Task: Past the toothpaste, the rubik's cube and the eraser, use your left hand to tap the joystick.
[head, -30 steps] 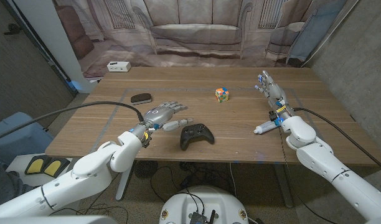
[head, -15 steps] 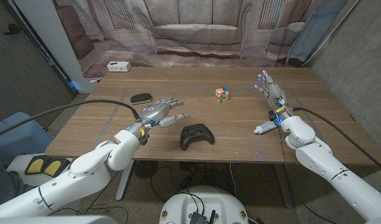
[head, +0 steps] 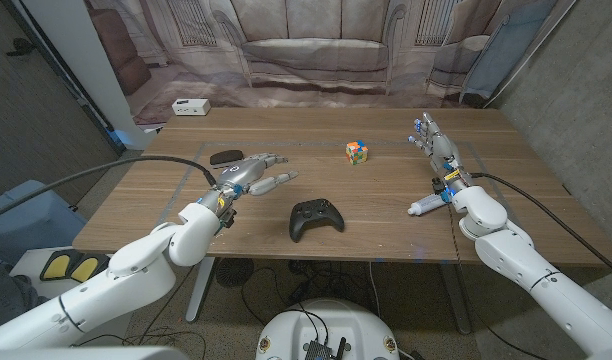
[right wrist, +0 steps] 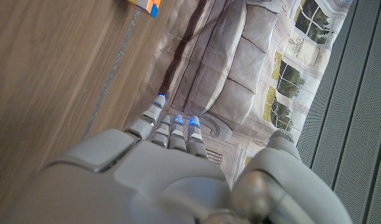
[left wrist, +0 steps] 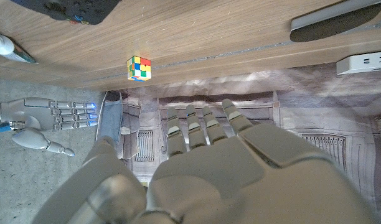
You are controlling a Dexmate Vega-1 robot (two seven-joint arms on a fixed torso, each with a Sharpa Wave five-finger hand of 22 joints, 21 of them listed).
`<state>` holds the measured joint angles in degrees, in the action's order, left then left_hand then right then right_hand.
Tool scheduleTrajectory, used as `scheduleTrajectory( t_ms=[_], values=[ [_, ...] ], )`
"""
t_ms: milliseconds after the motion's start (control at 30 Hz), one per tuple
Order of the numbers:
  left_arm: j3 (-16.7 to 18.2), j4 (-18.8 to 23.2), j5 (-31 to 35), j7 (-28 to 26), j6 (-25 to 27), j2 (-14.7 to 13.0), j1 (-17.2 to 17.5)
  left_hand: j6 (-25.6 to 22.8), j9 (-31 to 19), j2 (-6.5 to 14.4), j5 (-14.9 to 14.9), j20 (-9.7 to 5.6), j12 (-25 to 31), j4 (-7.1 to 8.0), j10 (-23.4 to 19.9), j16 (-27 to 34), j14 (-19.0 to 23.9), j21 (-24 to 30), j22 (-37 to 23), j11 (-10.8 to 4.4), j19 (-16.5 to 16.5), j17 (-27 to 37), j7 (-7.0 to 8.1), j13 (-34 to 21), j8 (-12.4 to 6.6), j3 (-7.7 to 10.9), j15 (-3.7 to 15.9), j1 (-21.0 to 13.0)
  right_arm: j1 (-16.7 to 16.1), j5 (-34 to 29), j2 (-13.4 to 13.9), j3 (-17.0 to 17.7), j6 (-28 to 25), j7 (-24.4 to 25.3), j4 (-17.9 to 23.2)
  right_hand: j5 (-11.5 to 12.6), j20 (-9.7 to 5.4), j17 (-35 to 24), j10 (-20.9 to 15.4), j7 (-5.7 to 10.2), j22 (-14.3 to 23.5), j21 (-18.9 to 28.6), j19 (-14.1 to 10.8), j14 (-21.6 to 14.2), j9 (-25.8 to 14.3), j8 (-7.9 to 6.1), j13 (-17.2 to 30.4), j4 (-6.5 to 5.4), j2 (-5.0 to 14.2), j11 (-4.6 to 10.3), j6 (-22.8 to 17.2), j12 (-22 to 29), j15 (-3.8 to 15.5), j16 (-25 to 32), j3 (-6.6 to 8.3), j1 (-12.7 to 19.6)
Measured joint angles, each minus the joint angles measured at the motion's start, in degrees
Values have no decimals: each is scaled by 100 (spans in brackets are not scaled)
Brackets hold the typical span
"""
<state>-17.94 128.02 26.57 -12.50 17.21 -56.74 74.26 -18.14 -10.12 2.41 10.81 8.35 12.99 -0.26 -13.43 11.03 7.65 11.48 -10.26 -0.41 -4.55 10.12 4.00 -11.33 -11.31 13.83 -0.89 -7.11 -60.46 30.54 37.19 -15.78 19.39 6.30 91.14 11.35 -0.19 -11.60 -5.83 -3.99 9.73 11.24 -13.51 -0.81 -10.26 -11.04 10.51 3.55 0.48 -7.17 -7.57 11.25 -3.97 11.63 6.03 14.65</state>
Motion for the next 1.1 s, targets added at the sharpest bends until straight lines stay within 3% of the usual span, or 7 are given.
scheduleTrajectory(
  t_ms=[133, 267, 500, 1000, 1100],
  values=[
    [89, -21, -211, -8, -87, 9, 1, -9, 0, 0, 0, 11, 0, -17, -12, 0, 3, 0, 0, 12, -45, 0, 9, 0, 0, -11, -2, 0, 0, 20, -1, 0, 27, -31, -19, 0, 0, 0, -1, 0, 0, 0, 0, 0, 0, 0, 0, 0, 0, 1, 0, 0, 0, 0, 0, 0],
    [176, -45, -384, -19, -158, 28, 2, -134, 0, 0, 0, -34, 0, -33, -86, 0, 37, 4, 0, 86, -93, 0, -116, 0, 0, 5, -31, 0, 16, 51, -17, 0, 63, -76, -73, 0, 0, 0, -21, 0, 0, 0, 0, 0, 0, 0, 0, 0, 0, 21, 0, 0, 0, 0, 0, 0],
    [302, -81, -682, -153, -284, 119, 25, -233, 0, 0, 0, -108, 43, -51, -197, 22, 137, 46, 0, 88, -162, 0, -259, 0, 0, -13, -13, 0, 78, 102, -70, -22, 122, -172, -214, 0, 0, 16, -21, 0, 0, 0, 0, 0, 0, 0, 0, 0, 0, 21, 0, 0, 0, 0, 0, 0],
    [747, -238, -1075, -389, -477, 350, 271, -232, 0, -23, 0, -138, 43, -73, -232, 21, 198, 46, 0, 108, -192, 1, -321, 0, 0, 11, -13, -24, 161, 139, -122, -75, 213, -275, -375, 0, 0, 15, -21, 0, 0, 0, 0, 0, 0, 0, 0, 0, 0, 21, 0, 0, 0, 0, 0, 0],
    [819, -355, -1530, -493, -819, 427, 278, -212, 0, -46, 0, -118, 43, -73, -235, 22, 198, 46, 0, 112, -212, 1, -383, 0, 0, 11, -13, -46, 168, 133, -118, -85, 216, -276, -382, 0, 0, 15, -21, 0, 0, 0, 0, 0, 0, 0, 0, 0, 0, 21, 0, 0, 0, 0, 0, 0]
  ],
)
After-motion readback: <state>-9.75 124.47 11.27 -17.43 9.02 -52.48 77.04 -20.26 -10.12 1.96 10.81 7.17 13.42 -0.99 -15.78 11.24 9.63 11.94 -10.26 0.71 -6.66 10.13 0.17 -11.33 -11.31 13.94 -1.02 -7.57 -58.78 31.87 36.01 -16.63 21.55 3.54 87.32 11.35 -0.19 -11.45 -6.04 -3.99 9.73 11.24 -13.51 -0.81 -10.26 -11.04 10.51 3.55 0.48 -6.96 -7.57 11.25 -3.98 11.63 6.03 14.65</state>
